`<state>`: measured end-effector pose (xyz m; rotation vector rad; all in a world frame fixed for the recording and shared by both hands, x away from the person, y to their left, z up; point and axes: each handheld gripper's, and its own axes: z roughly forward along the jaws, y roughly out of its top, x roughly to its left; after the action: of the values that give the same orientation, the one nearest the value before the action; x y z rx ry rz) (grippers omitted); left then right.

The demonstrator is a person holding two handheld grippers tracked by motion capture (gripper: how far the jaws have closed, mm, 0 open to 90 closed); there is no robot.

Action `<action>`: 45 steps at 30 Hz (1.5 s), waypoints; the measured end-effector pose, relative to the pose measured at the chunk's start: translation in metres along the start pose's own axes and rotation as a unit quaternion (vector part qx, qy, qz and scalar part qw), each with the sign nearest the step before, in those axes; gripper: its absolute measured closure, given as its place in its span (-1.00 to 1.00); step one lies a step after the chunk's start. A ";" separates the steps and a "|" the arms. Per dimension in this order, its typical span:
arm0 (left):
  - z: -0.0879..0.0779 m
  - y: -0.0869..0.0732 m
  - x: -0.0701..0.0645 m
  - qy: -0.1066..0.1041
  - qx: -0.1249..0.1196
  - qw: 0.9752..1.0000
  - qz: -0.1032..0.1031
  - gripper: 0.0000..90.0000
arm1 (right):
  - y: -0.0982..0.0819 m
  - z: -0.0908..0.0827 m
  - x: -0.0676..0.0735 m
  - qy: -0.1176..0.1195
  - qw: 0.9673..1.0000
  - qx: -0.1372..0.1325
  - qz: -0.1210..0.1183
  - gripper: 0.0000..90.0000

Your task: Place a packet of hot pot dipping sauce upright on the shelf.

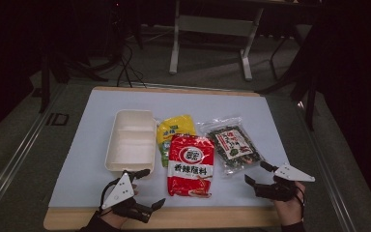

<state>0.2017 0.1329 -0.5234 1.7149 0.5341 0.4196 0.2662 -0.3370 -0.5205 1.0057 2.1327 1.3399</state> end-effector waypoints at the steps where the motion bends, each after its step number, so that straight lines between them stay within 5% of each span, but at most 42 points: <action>1: 0.000 0.000 0.000 -0.001 -0.003 1.000 0.000 -0.97 | 0.000 0.001 -0.001 0.005 1.000 0.003 0.003 -0.67; 14: -0.002 -0.002 -0.004 -0.009 -0.003 1.000 0.015 -0.97 | 0.014 0.005 0.008 0.037 0.999 0.007 -0.025 -0.74; 20: -0.004 -0.002 -0.005 -0.024 0.002 1.000 0.009 -0.96 | 0.037 0.010 0.022 0.088 0.996 0.006 -0.025 -0.78; 23: -0.003 -0.003 -0.004 -0.030 0.009 0.999 0.014 -0.94 | 0.049 0.015 0.026 0.086 0.996 0.006 -0.035 -0.78; 31: -0.007 -0.001 -0.002 -0.011 0.008 1.000 -0.011 -0.94 | 0.079 0.025 0.031 0.094 0.994 -0.010 -0.063 -0.77; 39: -0.007 -0.001 -0.005 -0.010 -0.003 1.000 -0.002 -0.95 | 0.096 0.054 0.033 0.116 0.990 -0.002 -0.078 -0.70; 45: -0.007 -0.001 -0.005 -0.013 -0.003 1.000 0.000 -0.95 | 0.099 0.085 0.033 0.097 0.993 0.020 -0.068 -0.67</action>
<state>0.1936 0.1354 -0.5226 1.7126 0.5140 0.3987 0.3374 -0.2352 -0.4683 0.7563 2.3331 1.3813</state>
